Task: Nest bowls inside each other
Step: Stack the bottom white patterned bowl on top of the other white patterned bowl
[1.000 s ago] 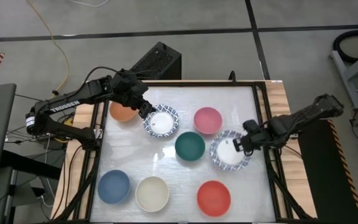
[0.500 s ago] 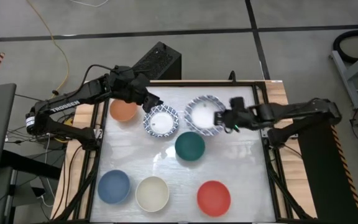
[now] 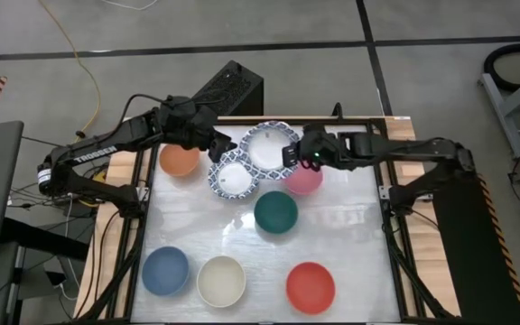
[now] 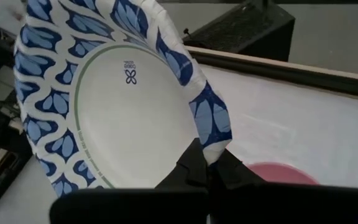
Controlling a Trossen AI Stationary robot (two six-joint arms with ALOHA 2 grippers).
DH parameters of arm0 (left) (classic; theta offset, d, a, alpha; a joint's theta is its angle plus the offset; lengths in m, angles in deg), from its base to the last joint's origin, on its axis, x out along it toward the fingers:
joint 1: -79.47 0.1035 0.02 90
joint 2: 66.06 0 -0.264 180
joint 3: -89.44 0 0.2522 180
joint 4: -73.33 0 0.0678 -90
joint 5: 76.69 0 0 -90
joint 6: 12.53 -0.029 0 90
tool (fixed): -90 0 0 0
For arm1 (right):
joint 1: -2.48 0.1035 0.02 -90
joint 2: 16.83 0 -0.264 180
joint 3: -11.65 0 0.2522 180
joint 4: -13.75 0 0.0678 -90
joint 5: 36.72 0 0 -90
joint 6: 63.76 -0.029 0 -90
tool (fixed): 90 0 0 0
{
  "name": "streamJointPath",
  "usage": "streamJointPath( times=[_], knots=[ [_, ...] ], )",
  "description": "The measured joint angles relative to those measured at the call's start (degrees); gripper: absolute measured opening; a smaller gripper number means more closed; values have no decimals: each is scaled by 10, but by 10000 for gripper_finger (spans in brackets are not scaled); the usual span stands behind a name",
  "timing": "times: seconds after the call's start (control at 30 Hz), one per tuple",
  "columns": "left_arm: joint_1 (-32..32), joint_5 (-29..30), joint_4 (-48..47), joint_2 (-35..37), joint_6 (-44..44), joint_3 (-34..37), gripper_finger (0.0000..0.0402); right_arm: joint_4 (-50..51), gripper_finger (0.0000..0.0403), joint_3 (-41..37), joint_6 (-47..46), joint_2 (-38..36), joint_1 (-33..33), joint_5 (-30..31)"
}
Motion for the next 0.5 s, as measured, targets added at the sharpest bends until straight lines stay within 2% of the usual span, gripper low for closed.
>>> streamJointPath(
  times=[0.27, 0.4, 0.5],
  knots=[
    [2, 12, 2, -3, -7, 0, 252, -12, 5, 41, 35, 31, -3, -6],
    [2, -1, 5, -7, 2, 0, 259, -31, 5, 42, 41, 31, -9, -6],
    [-3, 16, 16, -6, 2, 0, 259, -34, 5, 42, 43, 31, -18, -17]
  ],
)
